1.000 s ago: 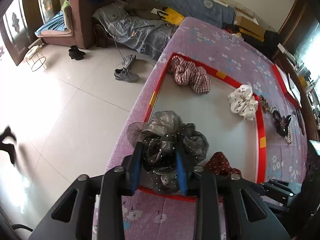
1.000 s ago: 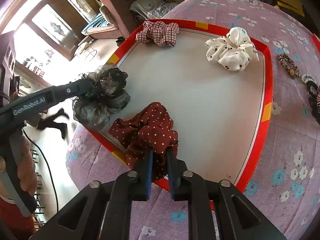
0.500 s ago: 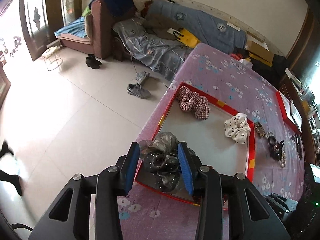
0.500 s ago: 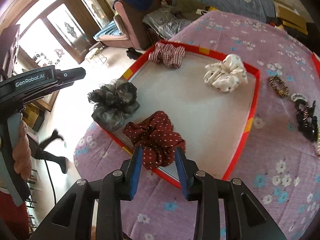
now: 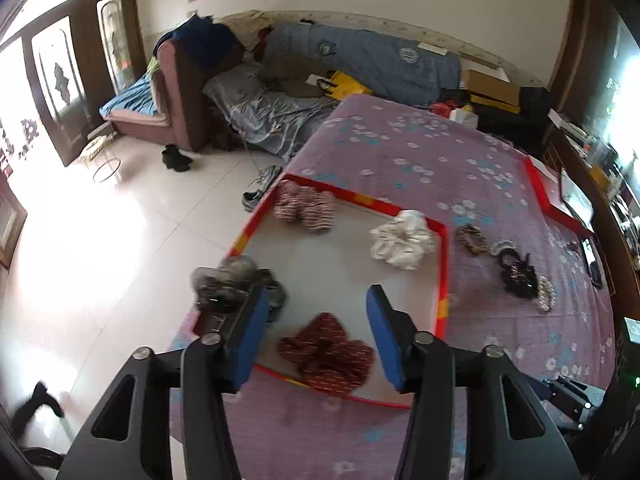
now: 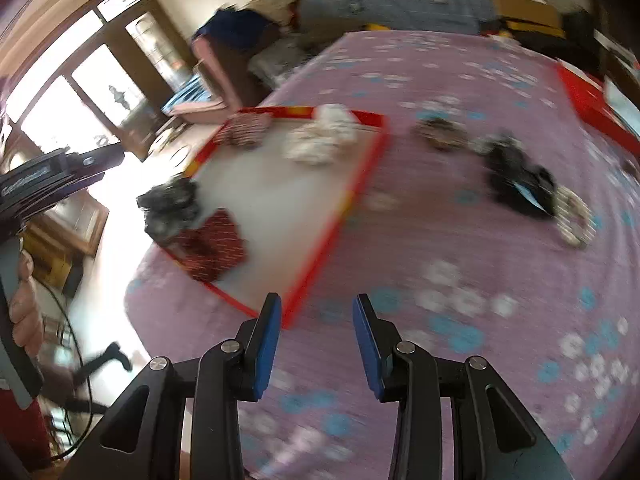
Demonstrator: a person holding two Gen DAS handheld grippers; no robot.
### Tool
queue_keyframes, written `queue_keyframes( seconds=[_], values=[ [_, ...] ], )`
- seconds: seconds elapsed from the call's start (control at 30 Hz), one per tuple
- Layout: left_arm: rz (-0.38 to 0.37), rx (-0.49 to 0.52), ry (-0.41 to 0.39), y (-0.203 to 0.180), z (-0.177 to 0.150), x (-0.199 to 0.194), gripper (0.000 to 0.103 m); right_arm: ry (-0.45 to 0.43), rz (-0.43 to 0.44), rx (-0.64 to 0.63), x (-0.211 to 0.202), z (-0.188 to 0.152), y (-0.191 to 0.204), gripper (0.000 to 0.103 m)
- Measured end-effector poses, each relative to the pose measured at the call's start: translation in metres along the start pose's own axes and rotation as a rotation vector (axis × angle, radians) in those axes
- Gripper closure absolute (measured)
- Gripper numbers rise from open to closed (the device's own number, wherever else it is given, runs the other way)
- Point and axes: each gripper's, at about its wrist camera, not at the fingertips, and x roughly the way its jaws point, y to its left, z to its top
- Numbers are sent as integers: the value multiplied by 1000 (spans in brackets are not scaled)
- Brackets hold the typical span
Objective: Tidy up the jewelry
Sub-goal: 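Open both tools to release the scrunchies into the lid, then move both tools back toward the leopard hair tie and pearl bracelets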
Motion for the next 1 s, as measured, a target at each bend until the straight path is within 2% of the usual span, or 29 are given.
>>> queue_keyframes(
  seconds=[0.2, 0.43, 0.63, 0.77, 1.0],
  values=[
    [-27, 44, 17, -51, -13, 2, 50, -19, -73, 146, -33, -27, -84, 63],
    [-95, 75, 57, -108, -25, 12, 50, -53, -148, 262, -67, -49, -159, 61],
    [-143, 101, 98, -153, -28, 25, 50, -70, -182, 319, -81, -60, -200, 60],
    [-152, 119, 110, -174, -27, 32, 50, -69, -170, 354, -83, -61, -223, 60],
    [-150, 159, 149, -199, -24, 59, 50, -71, -147, 370, -68, -39, -238, 61]
  ],
)
